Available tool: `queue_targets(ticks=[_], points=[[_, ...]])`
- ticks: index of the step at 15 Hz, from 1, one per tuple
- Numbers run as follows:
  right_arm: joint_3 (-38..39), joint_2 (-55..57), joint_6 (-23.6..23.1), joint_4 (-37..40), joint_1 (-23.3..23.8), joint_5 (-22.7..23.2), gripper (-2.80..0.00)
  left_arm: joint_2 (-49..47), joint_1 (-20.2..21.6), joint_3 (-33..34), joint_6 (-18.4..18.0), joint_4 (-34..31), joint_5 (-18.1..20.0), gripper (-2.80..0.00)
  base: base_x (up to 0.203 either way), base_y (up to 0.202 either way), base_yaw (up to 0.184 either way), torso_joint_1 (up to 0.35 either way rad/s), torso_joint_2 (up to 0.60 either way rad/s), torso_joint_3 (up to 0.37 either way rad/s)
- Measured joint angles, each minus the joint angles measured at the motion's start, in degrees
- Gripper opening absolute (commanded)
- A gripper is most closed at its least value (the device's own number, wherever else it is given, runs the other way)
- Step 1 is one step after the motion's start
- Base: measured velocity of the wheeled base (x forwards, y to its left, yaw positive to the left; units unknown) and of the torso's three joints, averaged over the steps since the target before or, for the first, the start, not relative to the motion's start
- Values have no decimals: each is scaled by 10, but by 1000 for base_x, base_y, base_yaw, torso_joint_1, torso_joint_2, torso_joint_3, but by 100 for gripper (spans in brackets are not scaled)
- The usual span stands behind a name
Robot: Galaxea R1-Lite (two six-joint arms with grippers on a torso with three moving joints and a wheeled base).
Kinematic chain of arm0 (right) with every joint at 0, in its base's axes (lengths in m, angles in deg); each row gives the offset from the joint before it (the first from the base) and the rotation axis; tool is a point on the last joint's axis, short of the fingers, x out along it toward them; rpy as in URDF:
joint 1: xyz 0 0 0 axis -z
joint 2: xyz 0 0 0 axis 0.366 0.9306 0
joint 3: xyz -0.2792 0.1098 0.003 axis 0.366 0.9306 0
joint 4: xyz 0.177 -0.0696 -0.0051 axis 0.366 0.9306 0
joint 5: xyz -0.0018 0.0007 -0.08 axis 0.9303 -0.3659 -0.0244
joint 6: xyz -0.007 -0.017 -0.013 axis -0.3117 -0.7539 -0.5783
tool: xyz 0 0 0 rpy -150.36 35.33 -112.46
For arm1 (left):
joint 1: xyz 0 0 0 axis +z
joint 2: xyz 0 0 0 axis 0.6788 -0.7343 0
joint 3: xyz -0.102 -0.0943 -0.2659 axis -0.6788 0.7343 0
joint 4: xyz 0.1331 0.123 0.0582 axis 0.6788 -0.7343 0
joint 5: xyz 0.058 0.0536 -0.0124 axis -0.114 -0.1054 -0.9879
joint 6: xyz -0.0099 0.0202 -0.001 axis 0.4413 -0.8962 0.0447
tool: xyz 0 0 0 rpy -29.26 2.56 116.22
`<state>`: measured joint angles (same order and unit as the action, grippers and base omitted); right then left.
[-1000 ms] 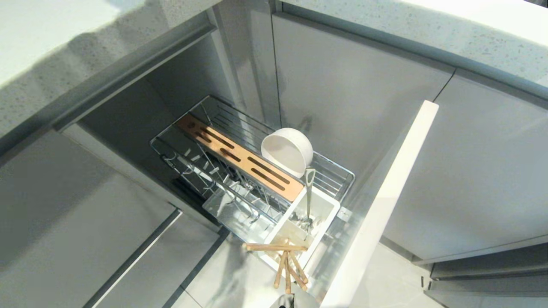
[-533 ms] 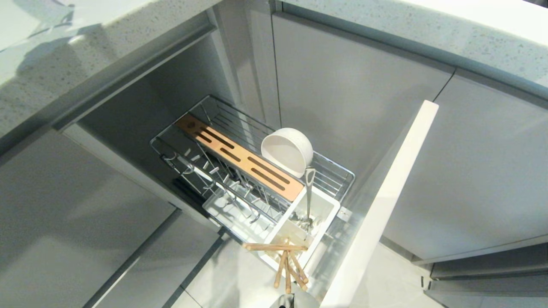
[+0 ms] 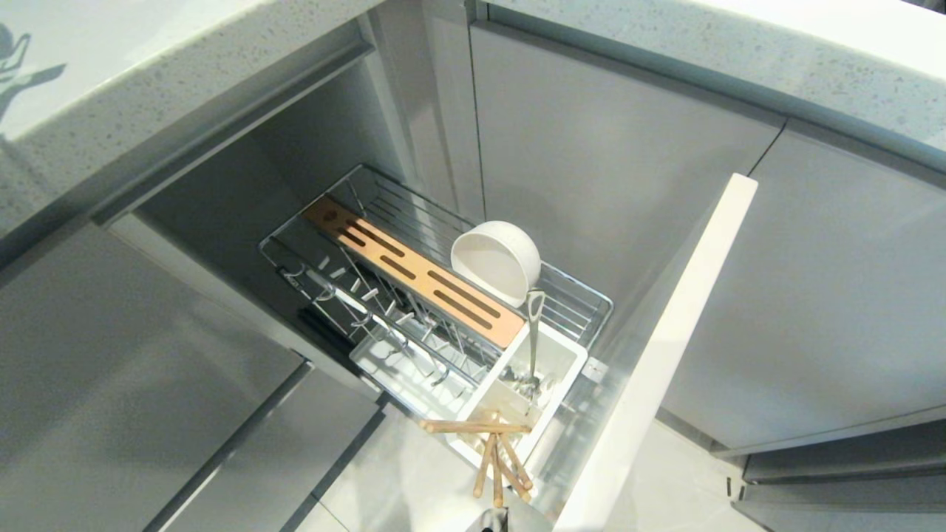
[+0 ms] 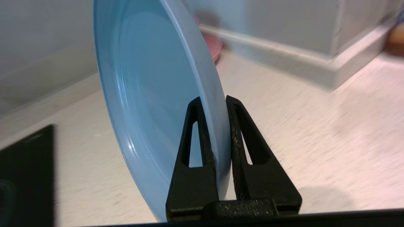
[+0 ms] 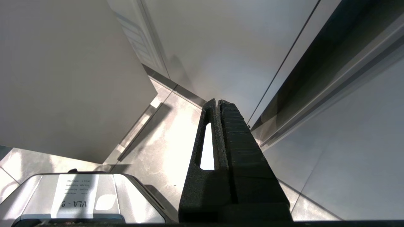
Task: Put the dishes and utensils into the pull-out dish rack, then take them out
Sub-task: Take the plate out of the cupboard
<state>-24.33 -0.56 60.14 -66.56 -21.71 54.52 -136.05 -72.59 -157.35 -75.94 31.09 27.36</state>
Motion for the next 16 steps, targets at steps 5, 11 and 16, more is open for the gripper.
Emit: queue_targets(ticks=[5, 11, 16], points=[[0, 0, 0, 0, 0, 0, -280, 20, 70, 22, 19, -154, 1, -280, 0, 0, 0, 0, 0, 0], [0, 0, 0, 0, 0, 0, -280, 7, 121, -7, 34, -208, 3, -280, 0, 0, 0, 0, 0, 0], [0, 0, 0, 0, 0, 0, -280, -1, 130, -88, 29, -345, 16, -280, 0, 0, 0, 0, 0, 0]])
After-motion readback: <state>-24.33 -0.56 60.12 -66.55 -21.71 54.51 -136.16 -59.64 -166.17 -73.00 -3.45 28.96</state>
